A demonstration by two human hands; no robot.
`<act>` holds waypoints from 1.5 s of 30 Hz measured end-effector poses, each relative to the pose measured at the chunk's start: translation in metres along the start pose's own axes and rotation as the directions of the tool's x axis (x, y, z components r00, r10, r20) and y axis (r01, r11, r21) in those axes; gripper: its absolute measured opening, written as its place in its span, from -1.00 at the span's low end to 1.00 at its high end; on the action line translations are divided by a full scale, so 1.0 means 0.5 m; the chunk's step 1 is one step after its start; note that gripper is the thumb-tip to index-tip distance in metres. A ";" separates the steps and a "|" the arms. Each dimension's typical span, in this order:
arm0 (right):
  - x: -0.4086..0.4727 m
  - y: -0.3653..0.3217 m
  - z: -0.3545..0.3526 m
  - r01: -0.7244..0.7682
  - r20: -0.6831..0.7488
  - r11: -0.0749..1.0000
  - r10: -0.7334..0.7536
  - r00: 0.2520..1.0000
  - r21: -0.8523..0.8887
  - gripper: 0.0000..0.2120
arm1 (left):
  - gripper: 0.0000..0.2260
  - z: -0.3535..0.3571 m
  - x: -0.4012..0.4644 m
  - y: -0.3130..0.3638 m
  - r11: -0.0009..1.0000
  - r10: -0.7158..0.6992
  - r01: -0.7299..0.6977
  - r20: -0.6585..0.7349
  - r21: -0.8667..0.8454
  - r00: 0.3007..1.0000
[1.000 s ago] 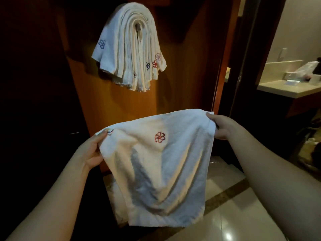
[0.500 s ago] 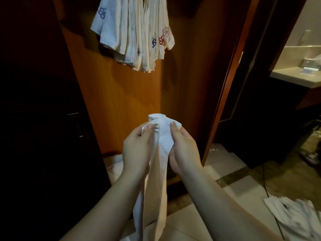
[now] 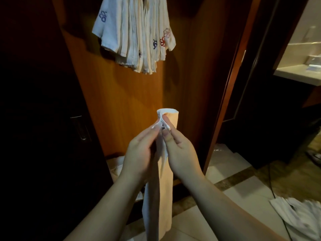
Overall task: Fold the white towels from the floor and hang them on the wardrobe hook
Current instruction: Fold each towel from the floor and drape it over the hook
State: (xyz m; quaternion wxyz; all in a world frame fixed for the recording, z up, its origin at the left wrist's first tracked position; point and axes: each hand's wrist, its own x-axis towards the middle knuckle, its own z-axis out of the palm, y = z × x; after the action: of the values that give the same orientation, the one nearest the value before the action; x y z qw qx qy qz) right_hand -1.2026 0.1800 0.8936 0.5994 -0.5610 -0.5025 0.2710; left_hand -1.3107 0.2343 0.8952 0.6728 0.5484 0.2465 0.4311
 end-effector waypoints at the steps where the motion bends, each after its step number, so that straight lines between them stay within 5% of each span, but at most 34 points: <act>1: 0.000 -0.001 -0.004 0.015 0.021 1.000 -0.014 1.000 -0.017 -0.55 | -0.57 -0.002 0.000 0.004 0.998 -0.021 0.024 0.053 -0.066 0.998; 5: -0.004 -0.005 -0.013 0.032 0.097 0.994 -0.022 0.995 -0.103 -0.38 | -0.50 -0.008 -0.007 0.016 0.999 0.026 -0.019 0.184 -0.043 0.983; 14: 0.018 -0.003 -0.049 0.131 0.063 0.991 -0.130 0.990 -0.021 -0.64 | -0.57 -0.005 -0.009 0.027 0.995 0.089 -0.093 0.173 0.020 0.981; 20: 0.049 -0.033 -0.096 0.078 0.004 0.991 -0.079 0.997 0.112 -0.79 | -0.75 -0.038 0.030 0.015 0.939 0.295 -0.236 -0.232 0.250 0.927; 24: 0.071 -0.050 -0.125 0.078 -0.034 0.964 -0.072 0.997 0.254 -0.76 | -0.41 -0.072 0.054 -0.016 0.986 0.147 -0.113 -0.318 0.124 0.937; 27: 0.078 -0.052 -0.146 0.091 -0.041 0.951 -0.083 0.996 0.294 -0.68 | -0.17 -0.101 0.066 -0.035 0.998 0.020 -0.026 -0.101 -0.060 0.995; 30: 0.080 -0.052 -0.170 0.113 -0.024 0.944 -0.111 0.993 0.310 -0.72 | -0.36 -0.104 0.070 -0.029 0.999 0.043 -0.043 0.055 0.007 0.998; 36: 0.067 -0.064 -0.224 0.188 -0.114 0.977 -0.176 0.978 0.105 -0.63 | -0.89 -0.085 0.060 0.024 0.959 0.242 -0.242 0.017 0.145 0.970; 45: 0.057 -0.077 -0.231 0.287 -0.312 0.947 -0.318 0.895 -0.141 -0.83 | -0.80 0.007 0.036 0.102 0.839 0.520 -0.430 -0.258 0.333 0.814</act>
State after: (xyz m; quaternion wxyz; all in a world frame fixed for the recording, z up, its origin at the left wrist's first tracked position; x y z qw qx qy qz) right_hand -1.0970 0.1505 0.9539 0.6838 -0.5401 -0.4877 0.0534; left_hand -1.3146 0.2494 0.9470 0.4121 0.5934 0.2666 0.6379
